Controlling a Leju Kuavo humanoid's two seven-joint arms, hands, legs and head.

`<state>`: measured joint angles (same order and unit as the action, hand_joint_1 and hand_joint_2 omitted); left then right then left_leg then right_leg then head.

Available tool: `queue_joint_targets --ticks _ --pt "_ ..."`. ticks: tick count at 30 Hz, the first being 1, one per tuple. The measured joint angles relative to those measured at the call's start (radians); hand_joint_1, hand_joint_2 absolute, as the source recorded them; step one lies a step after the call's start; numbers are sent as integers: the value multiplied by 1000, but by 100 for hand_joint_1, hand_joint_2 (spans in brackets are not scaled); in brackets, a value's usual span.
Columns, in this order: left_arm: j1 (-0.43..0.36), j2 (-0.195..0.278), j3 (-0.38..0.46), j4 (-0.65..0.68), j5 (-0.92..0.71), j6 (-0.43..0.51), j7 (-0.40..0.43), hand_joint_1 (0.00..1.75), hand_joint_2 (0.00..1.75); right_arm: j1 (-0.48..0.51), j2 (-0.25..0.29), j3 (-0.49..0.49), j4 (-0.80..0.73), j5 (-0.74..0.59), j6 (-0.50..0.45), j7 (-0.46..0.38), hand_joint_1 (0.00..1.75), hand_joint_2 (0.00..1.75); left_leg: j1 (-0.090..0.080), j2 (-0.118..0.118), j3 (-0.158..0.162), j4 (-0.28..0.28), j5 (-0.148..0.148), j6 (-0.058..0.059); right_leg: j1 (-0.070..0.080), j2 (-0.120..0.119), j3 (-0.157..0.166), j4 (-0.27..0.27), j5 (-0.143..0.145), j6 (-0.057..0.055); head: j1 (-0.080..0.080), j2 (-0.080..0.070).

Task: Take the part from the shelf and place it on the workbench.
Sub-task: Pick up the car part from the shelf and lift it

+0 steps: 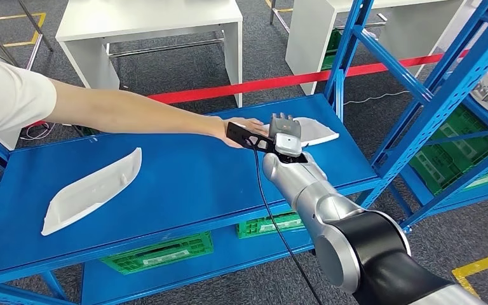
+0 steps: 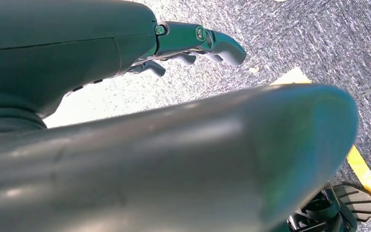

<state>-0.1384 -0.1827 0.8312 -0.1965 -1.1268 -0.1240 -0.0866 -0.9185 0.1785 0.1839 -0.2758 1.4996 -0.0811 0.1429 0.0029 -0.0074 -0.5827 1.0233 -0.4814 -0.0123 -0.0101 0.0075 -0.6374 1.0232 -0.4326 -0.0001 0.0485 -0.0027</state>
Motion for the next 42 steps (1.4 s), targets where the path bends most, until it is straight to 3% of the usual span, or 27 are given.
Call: queue_joint_targets --ticks 42 --pt "-1 -1 0 0 -1 0 -1 0 0 1 -6 -6 0 9 -2 1 0 175 0 0 0 0 0 0 0 0 0 0 0 0 0 0"
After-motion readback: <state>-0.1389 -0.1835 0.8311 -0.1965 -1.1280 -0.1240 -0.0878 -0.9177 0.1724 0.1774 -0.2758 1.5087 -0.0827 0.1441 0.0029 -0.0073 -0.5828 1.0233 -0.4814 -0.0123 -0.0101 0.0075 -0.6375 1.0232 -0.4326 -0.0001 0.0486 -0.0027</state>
